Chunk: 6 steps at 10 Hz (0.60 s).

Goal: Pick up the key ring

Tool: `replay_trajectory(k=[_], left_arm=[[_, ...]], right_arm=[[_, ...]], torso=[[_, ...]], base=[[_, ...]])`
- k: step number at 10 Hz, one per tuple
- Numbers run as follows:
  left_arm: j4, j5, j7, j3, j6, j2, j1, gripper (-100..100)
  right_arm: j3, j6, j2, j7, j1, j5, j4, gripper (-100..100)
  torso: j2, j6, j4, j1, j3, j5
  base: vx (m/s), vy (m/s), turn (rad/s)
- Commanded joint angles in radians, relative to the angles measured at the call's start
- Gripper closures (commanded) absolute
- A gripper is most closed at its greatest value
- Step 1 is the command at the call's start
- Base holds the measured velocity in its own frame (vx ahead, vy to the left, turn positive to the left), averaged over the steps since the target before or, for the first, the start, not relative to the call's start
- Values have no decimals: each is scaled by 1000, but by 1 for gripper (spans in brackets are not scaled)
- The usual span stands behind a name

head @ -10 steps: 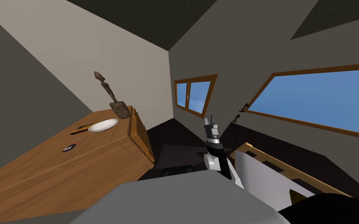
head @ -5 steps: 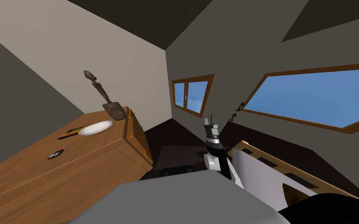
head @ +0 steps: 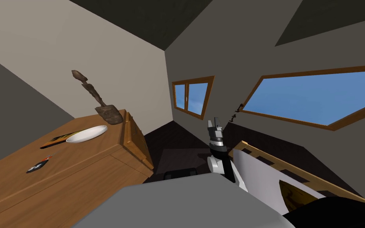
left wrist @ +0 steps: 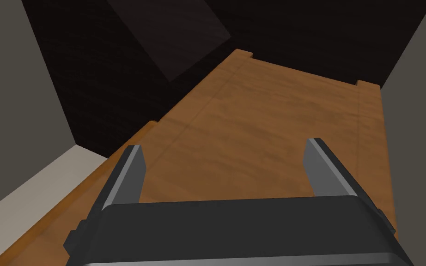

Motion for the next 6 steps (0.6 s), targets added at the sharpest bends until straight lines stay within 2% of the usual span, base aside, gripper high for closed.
replay_trajectory(k=[1,2,3,4,5,6], left_arm=[[50,-2,8,-8,-19,9,-6,-100],[54,-2,8,-8,-19,9,-6,-100],[98,0,33,-48,-57,58,0,-100],[115,0,33,-48,-57,58,0,-100],[144,2,56,-86,-93,100,4,-100],[153,2,56,-86,-95,106,4,-100]], right_arm=[[0,0,0,0,0,0,0,0],[0,0,0,0,0,0,0,0],[0,0,0,0,0,0,0,0],[0,0,0,0,0,0,0,0],[0,0,0,0,0,0,0,0],[0,0,0,0,0,0,0,0]], torso=[[0,0,0,0,0,0],[1,0,0,0,0,0],[1,0,0,1,1,0],[1,0,0,0,0,0],[1,0,0,0,0,0],[0,0,0,0,0,0]], base=[[0,-12,-21],[-3,-4,10],[5,-11,-137],[6,-9,-95],[11,-7,-130],[6,-6,-88]])
